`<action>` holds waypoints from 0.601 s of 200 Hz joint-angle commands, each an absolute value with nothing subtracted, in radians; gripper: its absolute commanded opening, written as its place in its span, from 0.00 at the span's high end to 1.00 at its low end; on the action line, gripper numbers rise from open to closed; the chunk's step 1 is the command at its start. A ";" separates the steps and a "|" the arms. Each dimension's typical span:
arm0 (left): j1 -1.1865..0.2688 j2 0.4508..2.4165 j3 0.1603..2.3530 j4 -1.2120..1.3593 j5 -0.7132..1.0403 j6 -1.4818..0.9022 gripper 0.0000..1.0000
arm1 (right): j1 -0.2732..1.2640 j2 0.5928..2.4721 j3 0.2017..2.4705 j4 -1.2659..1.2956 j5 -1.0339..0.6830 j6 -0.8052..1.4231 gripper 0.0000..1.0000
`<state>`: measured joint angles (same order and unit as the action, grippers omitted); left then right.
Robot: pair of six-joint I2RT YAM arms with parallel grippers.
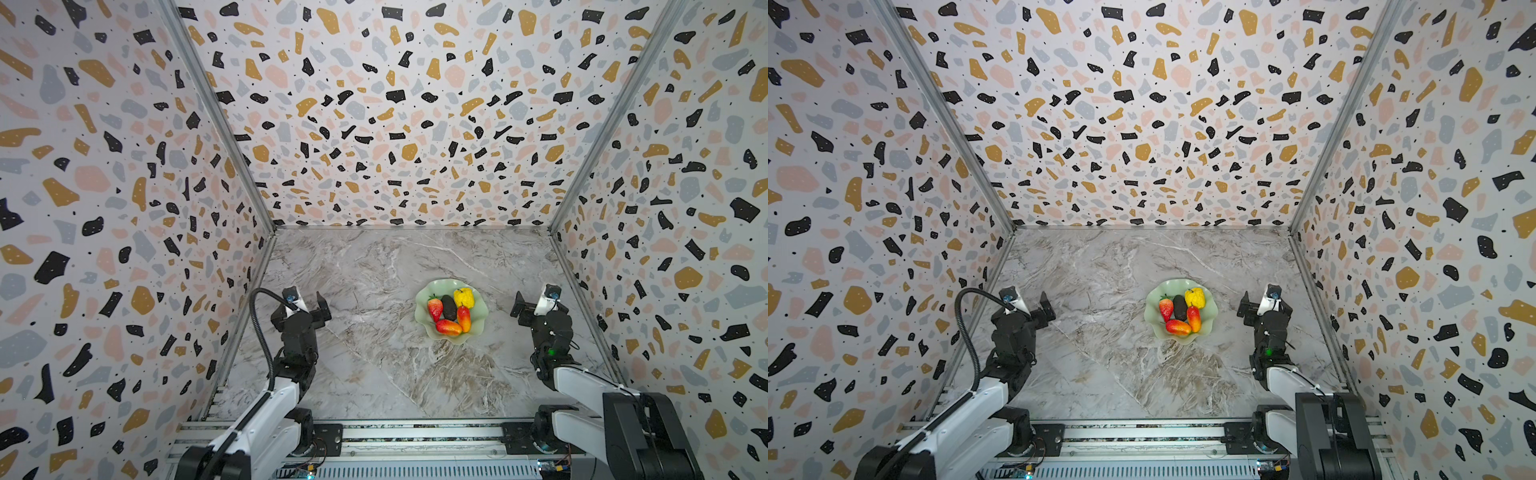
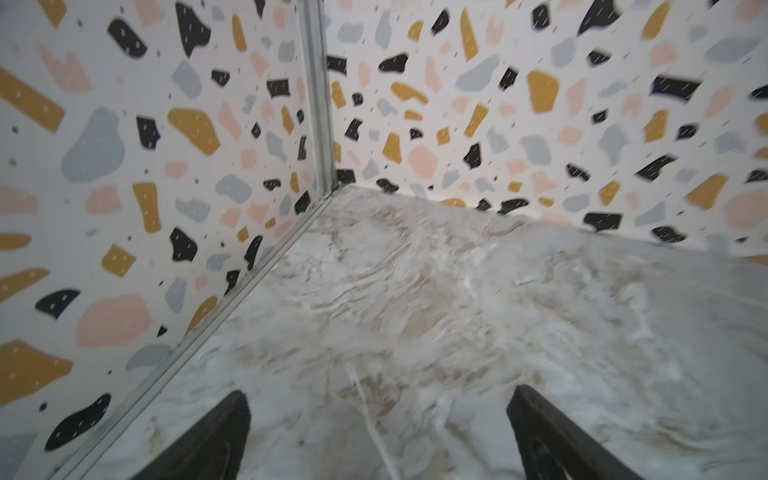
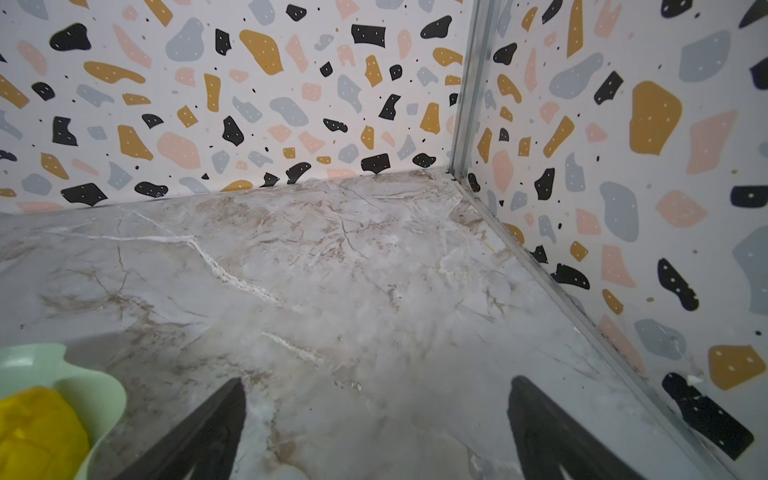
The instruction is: Place and organize the fake fruits in the fruit bowl
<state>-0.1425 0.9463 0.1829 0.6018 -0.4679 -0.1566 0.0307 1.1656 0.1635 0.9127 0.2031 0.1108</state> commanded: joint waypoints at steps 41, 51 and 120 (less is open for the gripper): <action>-0.140 1.248 0.107 1.183 -0.563 -0.066 0.00 | 0.096 1.427 0.108 1.413 0.250 0.037 0.01; -0.140 1.339 0.102 1.260 -0.544 -0.063 0.00 | 0.111 1.410 0.150 1.278 0.241 0.029 0.01; -0.137 1.398 0.155 1.221 -0.516 -0.052 0.00 | 0.092 1.483 0.194 1.263 0.181 0.024 0.01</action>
